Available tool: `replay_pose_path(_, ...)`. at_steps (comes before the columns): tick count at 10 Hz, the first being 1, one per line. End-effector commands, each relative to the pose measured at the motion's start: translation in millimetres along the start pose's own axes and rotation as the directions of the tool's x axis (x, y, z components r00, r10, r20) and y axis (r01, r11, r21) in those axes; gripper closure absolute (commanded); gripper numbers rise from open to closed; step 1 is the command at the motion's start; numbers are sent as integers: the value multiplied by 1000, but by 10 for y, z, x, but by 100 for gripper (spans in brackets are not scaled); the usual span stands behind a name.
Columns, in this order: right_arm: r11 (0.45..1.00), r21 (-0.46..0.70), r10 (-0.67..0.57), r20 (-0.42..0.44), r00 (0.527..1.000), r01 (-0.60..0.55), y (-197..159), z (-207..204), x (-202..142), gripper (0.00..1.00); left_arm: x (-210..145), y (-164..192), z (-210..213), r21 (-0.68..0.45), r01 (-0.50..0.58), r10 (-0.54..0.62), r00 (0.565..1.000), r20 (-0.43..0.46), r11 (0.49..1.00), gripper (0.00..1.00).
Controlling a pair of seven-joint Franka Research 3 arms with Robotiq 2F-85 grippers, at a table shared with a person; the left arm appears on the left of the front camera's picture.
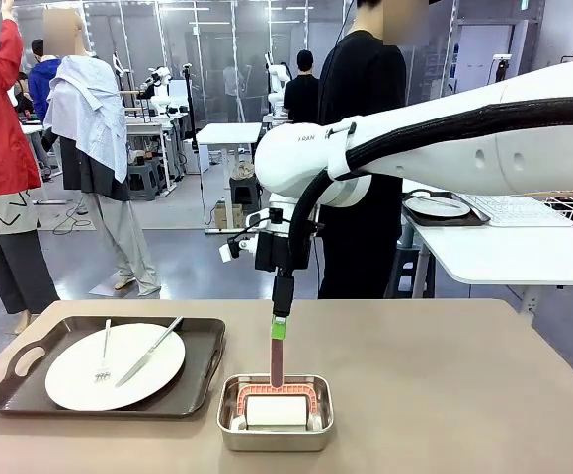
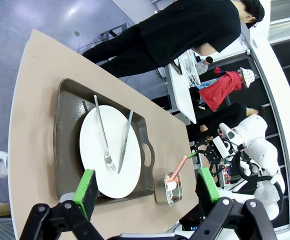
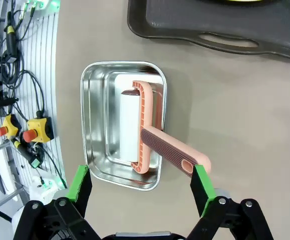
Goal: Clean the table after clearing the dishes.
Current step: When the left (or right) Handle tray is removed, use the left hand (or right hand) to clean the left (or right) side of the table with the Lint Roller.
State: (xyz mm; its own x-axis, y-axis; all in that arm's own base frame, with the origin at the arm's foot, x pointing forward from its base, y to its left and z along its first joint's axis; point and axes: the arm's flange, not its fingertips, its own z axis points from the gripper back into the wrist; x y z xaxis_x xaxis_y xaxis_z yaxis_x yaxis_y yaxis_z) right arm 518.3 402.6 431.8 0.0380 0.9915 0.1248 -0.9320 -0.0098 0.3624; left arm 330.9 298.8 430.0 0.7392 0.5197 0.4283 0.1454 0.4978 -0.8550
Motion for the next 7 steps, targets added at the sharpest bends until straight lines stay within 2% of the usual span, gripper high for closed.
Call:
replay_pose_path(1,999,35,31,-33,999,-30,-68,-26,68,0,29,-15,28,-17,3,-3,1000,5,1000,0)
replay_pose_path(2,998,44,40,-30,999,-39,-115,-64,59,0,29,-15,28,-17,3,-3,1000,5,1000,0)
replay_pose_path(3,1000,-11,10,-38,999,-11,-154,-55,38,0,29,-15,28,-17,3,-3,1000,5,1000,0)
replay_pose_path(5,996,-80,26,-43,999,-29,-152,53,36,0,29,-15,28,-17,3,-3,1000,5,1000,0)
replay_pose_path(7,997,-74,17,-67,998,-22,-270,-46,42,0,29,-15,28,-17,3,-3,1000,5,1000,0)
